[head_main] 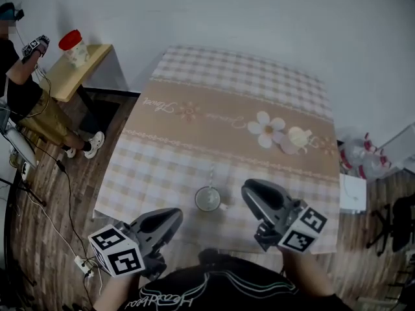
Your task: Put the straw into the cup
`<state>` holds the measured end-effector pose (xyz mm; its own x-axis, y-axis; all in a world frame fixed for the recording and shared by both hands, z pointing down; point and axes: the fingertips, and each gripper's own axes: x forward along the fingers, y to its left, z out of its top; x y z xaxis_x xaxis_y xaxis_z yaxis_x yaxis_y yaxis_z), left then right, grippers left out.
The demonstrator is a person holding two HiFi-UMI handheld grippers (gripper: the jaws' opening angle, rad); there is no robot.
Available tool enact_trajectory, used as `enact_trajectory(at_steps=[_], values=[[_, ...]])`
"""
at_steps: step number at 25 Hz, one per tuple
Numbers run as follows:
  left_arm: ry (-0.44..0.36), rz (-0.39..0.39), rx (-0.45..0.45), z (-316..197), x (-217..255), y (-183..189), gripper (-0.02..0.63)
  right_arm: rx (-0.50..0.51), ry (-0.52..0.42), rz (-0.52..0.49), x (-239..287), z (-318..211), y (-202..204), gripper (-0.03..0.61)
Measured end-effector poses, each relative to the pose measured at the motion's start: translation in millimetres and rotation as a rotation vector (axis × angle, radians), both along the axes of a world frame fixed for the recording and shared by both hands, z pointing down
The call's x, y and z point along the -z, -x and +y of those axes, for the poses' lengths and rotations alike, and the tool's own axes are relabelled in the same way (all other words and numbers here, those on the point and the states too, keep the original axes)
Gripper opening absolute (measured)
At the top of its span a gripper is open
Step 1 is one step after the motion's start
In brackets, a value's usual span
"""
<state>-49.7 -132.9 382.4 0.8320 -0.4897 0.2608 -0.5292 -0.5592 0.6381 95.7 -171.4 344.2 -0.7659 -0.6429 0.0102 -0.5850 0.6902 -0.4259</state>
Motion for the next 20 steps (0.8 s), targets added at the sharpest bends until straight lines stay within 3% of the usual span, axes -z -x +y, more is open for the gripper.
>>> enact_trajectory(at_steps=[5,14,20], values=[[-0.062,0.01,-0.045,33,29,4,-0.003,0.067,-0.044,-0.066,33,54,24,0.04],[-0.201,0.038,-0.117,109,74,19,-0.003,0.144,-0.039,-0.027,51,151,74,0.026],[-0.259,0.031,-0.153,137,89,15,-0.003,0.133,-0.027,0.007,52,178,80,0.012]])
